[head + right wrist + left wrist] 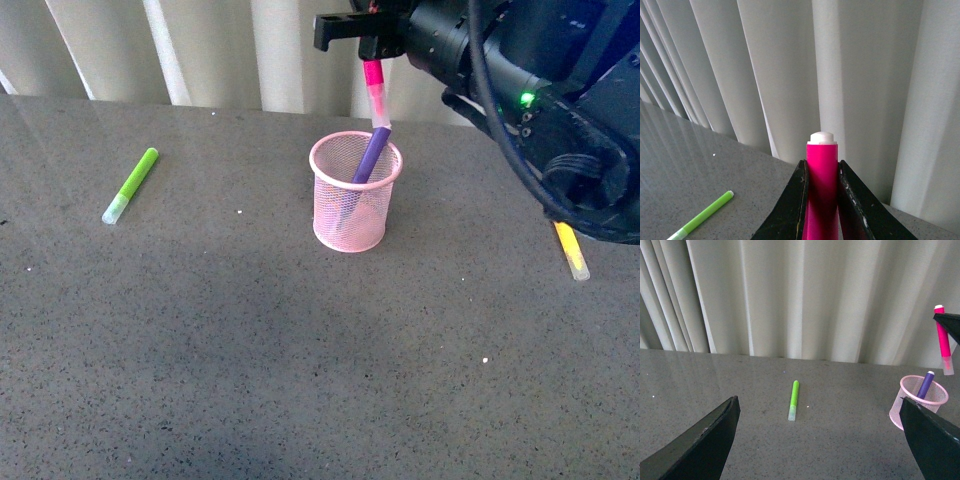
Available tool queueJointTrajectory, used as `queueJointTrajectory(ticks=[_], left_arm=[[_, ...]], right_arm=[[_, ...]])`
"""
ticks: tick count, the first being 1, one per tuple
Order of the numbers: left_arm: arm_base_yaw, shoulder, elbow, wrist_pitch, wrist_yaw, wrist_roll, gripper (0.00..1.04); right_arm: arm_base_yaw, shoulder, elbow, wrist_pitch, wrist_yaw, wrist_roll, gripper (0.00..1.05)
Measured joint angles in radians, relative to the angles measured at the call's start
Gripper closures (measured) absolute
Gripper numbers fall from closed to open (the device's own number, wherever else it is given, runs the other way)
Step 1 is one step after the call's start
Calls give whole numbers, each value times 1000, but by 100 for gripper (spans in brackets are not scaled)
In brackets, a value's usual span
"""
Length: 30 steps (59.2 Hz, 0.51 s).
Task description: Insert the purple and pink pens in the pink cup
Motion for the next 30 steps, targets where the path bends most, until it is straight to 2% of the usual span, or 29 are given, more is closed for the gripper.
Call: queueJointTrajectory(ticks=[30], left_arm=[[0,0,0,0,0,0,7]], right_arm=[[50,129,89,-3,6,-39,93]])
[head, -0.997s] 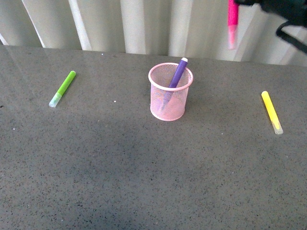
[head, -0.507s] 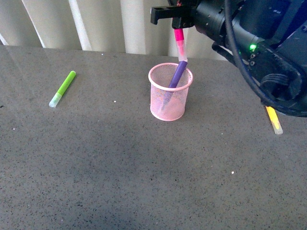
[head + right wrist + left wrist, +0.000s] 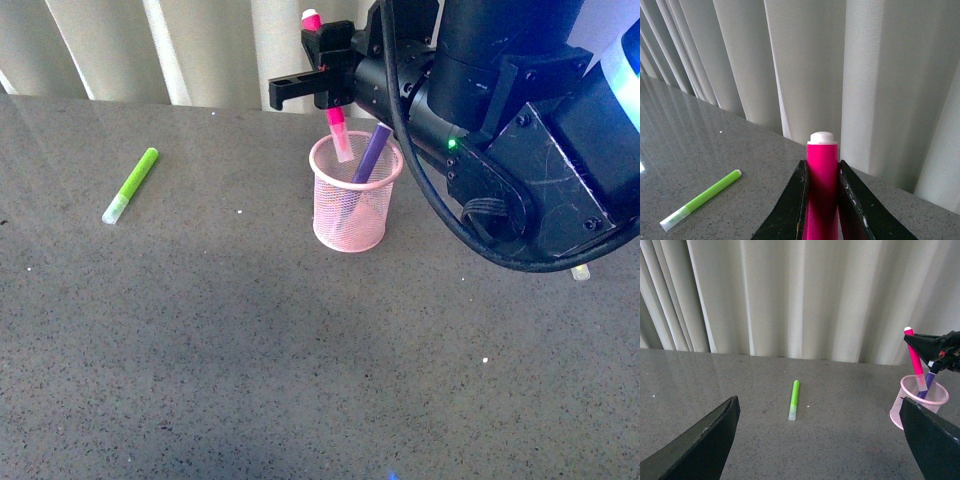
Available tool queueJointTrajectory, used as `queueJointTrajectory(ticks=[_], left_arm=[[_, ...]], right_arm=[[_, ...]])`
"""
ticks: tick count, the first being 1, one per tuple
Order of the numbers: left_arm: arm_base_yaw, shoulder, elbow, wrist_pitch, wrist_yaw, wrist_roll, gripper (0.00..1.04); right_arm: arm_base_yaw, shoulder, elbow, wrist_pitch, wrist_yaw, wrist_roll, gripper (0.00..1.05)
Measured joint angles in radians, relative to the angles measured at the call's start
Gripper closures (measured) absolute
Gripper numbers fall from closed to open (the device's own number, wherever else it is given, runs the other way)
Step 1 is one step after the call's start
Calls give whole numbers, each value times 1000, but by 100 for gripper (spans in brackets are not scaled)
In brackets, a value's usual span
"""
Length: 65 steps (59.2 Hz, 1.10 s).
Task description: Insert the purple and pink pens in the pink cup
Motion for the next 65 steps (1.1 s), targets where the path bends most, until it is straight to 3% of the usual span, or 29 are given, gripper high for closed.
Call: queueJointTrajectory(ticks=[12,41,53,65], left_arm=[[0,0,0,0,0,0,7],[0,0,0,0,0,0,7],[0,0,0,0,0,0,7],[0,0,0,0,0,0,7]], right_arm=[[-1,2,-1,16,-5,-6,92],[-24,3,-3,22,-11,3,5],[-35,-14,-14,22,9,5,7],[-91,-194,-66,-74,156,-24,7]])
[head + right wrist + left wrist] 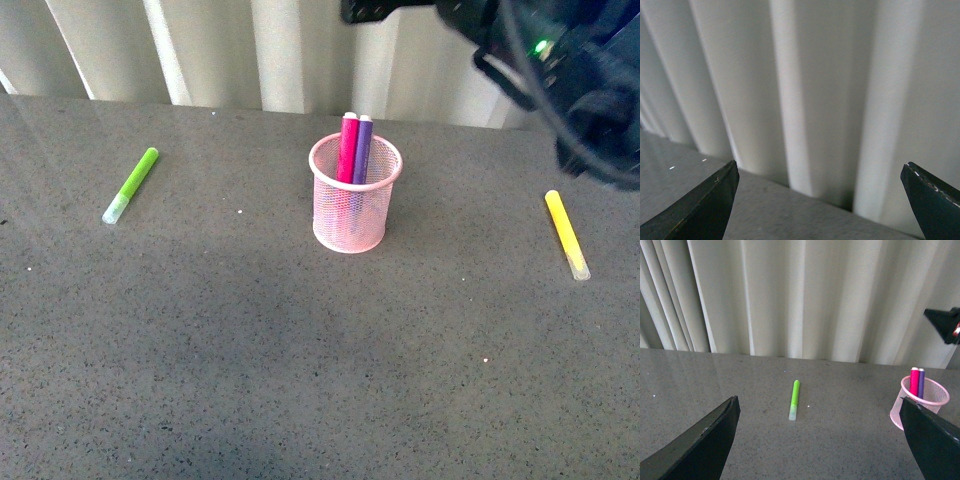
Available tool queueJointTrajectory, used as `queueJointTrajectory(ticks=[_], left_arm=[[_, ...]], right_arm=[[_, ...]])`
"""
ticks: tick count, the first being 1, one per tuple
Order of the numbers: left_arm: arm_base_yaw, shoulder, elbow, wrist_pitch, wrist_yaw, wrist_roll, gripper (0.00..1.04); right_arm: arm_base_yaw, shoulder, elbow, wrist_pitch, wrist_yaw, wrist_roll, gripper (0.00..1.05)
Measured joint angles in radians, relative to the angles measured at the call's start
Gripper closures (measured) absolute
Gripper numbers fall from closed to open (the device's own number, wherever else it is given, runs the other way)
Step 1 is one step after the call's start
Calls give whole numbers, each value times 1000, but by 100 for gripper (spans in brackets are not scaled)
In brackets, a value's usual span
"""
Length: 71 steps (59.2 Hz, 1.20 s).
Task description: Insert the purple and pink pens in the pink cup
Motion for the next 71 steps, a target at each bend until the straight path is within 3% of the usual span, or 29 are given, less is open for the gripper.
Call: queueJointTrajectory(ticks=[4,13,26,38,40,43,47,62,71], left_arm=[[0,0,0,0,0,0,7],[0,0,0,0,0,0,7],[0,0,0,0,0,0,7],[0,0,0,0,0,0,7],[0,0,0,0,0,0,7],[0,0,0,0,1,0,7],[0,0,0,0,-3,0,7],[0,0,0,0,-1,0,7],[0,0,0,0,0,0,7]], right_arm=[[-42,-117,-77,-5,57,-43,7],[-95,-319,-257,26,32,-70,7],[-84,-649,-592,85,-78,-117,7],[-104,-856,-815,71,-34,-169,7],[-117,-928,-807,-63,88,-140,14],[-150,-1009,-809,-214,154,-112,23],[-198,-1080,-834,-319,152,-89,33],[-327,-1314,-983,-425,40,-62,99],[-332,-1424,-1019,-498,39,-60,101]])
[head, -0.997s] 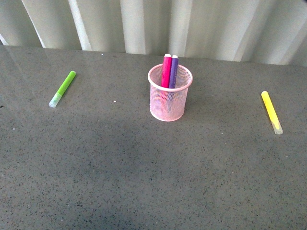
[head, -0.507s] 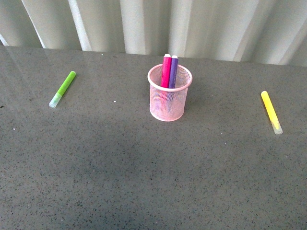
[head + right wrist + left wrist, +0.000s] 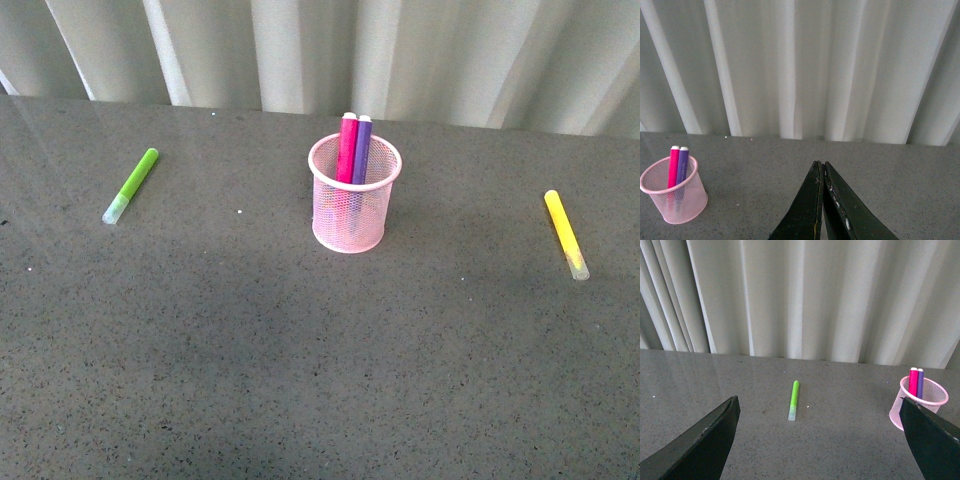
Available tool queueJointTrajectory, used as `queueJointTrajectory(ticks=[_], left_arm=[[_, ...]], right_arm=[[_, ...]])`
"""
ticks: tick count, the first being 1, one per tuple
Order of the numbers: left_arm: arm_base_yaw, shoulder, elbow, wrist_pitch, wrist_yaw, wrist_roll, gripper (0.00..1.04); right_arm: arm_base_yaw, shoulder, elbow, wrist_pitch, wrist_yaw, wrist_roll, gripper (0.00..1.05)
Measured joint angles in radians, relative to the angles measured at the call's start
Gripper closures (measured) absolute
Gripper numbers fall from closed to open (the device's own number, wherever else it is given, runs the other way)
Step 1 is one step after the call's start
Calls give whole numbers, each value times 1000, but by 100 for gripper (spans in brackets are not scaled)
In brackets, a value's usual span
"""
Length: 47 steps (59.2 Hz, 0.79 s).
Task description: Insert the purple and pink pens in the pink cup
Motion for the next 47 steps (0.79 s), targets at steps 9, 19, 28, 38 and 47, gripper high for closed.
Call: queueJointTrajectory(ticks=[9,19,28,38,47], left_arm=[[0,0,0,0,0,0,7],[0,0,0,0,0,0,7],[0,0,0,0,0,0,7],[0,0,0,0,0,0,7],[0,0,0,0,0,0,7]], right_arm=[[0,-61,-40,-9,-3,0,101],[-1,-191,-41,-122,-3,0,101],[-1,-268,-42,-198,-3,0,101],[-1,-347,-42,-273,-3,0,101],[-1,-409,-42,-333,-3,0,101]])
